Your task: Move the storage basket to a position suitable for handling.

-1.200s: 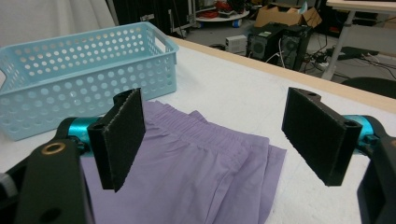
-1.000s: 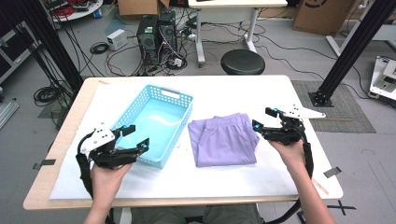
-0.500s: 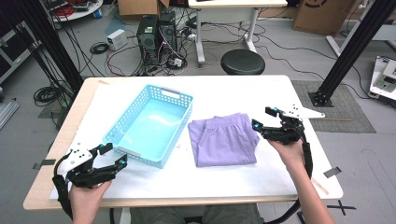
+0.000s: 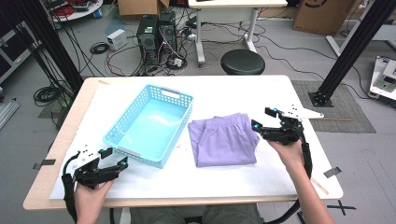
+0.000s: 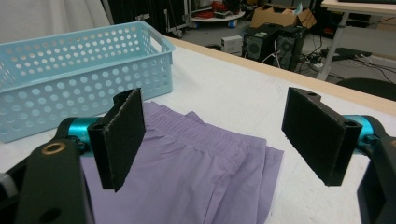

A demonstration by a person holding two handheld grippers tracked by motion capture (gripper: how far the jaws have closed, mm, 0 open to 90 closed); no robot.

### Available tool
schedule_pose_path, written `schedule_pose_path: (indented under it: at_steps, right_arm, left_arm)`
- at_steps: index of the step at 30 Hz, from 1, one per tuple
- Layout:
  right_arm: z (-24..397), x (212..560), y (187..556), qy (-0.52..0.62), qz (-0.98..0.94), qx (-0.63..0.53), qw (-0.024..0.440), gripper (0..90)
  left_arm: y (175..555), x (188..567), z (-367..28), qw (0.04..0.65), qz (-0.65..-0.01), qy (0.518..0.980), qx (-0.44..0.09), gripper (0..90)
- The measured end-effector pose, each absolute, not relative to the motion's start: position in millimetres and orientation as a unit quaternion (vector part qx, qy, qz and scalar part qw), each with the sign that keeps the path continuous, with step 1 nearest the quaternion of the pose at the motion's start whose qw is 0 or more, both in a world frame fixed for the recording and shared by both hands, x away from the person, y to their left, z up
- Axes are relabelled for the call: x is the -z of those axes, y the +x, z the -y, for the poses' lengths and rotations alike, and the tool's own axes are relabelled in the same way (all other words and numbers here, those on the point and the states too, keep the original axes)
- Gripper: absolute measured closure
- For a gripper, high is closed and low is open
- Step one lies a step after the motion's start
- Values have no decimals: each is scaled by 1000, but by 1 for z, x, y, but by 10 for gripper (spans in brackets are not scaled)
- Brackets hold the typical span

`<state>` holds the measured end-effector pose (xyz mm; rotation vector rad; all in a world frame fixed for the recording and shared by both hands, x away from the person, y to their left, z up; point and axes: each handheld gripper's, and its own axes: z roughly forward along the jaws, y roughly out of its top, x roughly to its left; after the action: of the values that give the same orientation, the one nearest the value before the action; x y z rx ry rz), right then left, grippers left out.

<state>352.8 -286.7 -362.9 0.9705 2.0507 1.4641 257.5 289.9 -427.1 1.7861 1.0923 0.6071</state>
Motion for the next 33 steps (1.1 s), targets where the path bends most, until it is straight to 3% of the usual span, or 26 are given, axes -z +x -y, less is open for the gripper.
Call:
schedule_pose_path:
  at_steps: [26, 33]
  right_arm:
    - [287, 367, 355, 353, -742, -526, 218, 218]
    - [287, 368, 356, 355, -742, -526, 216, 219]
  left_arm:
    - [304, 421, -296, 463, -436, 727, -259, 283]
    - [292, 422, -290, 473, -427, 725, -260, 284]
